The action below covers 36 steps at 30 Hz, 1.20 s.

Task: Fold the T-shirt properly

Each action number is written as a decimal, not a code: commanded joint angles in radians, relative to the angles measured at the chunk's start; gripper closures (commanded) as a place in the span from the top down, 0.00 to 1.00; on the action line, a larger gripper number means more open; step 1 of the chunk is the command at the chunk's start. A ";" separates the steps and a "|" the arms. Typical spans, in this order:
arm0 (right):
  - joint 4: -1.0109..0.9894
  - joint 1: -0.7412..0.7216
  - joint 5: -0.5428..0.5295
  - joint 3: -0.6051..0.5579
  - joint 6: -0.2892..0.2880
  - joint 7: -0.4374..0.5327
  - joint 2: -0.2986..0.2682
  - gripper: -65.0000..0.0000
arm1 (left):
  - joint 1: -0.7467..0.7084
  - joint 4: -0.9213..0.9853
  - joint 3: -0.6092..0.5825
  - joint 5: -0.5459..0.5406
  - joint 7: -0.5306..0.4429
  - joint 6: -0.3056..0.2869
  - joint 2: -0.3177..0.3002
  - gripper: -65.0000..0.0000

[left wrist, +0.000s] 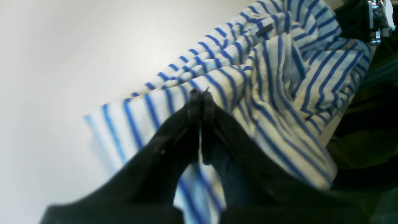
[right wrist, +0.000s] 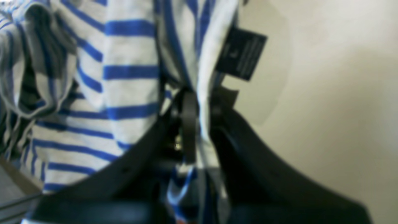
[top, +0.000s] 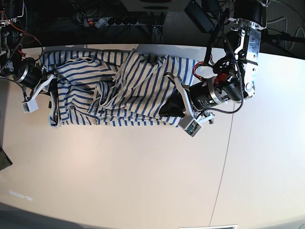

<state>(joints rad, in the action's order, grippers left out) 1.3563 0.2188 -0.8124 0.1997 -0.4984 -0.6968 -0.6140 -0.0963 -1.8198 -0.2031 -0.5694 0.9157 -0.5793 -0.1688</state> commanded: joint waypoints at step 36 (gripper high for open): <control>0.391 0.004 -0.161 0.147 -0.048 -0.134 -0.053 0.00 | 0.012 0.388 -0.009 0.051 -0.159 -0.008 0.058 0.01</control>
<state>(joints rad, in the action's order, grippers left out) 1.7313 0.2333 -0.9501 0.3382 -0.5011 -0.8539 -0.6479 -0.0856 -1.4300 -0.2089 -0.5461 0.7155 -0.5816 -0.1093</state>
